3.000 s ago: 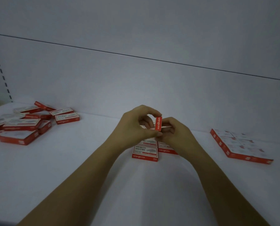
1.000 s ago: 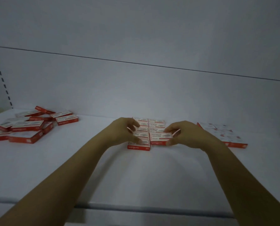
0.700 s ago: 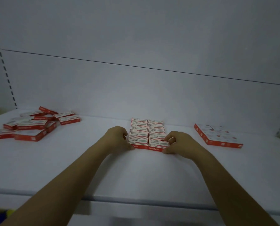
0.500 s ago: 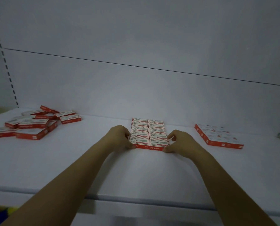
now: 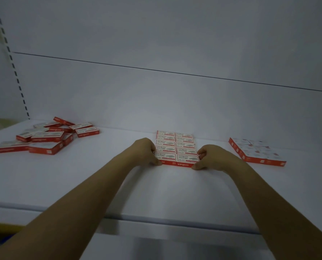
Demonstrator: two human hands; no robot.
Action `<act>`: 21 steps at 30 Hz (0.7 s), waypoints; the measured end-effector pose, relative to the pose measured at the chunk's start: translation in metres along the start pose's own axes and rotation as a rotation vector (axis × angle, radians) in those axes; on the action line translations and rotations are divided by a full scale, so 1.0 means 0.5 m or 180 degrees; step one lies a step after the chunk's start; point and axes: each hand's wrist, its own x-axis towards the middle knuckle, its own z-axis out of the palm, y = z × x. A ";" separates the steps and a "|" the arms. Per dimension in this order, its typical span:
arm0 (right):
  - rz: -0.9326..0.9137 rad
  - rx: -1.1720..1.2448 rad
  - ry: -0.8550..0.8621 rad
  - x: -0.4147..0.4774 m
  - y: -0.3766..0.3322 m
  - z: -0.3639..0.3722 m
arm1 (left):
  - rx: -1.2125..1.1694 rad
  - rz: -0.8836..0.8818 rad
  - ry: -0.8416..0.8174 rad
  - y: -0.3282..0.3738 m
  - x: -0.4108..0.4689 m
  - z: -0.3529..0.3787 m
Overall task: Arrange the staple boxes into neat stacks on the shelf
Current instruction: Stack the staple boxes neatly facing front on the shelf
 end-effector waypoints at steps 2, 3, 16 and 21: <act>-0.0046 -0.0405 -0.0212 -0.005 -0.020 -0.015 | 0.0230 -0.0015 -0.0085 0.003 -0.001 -0.010; -0.0088 -0.0596 -0.0273 -0.006 -0.033 -0.020 | 0.0386 -0.0053 -0.0104 0.002 -0.002 -0.017; -0.1464 -0.1019 -0.0029 0.080 -0.307 0.083 | 0.1337 -0.0809 0.0633 -0.172 -0.127 -0.206; -0.2016 -0.0935 -0.0121 0.088 -0.424 0.149 | 0.1389 -0.1187 0.0939 -0.254 -0.213 -0.266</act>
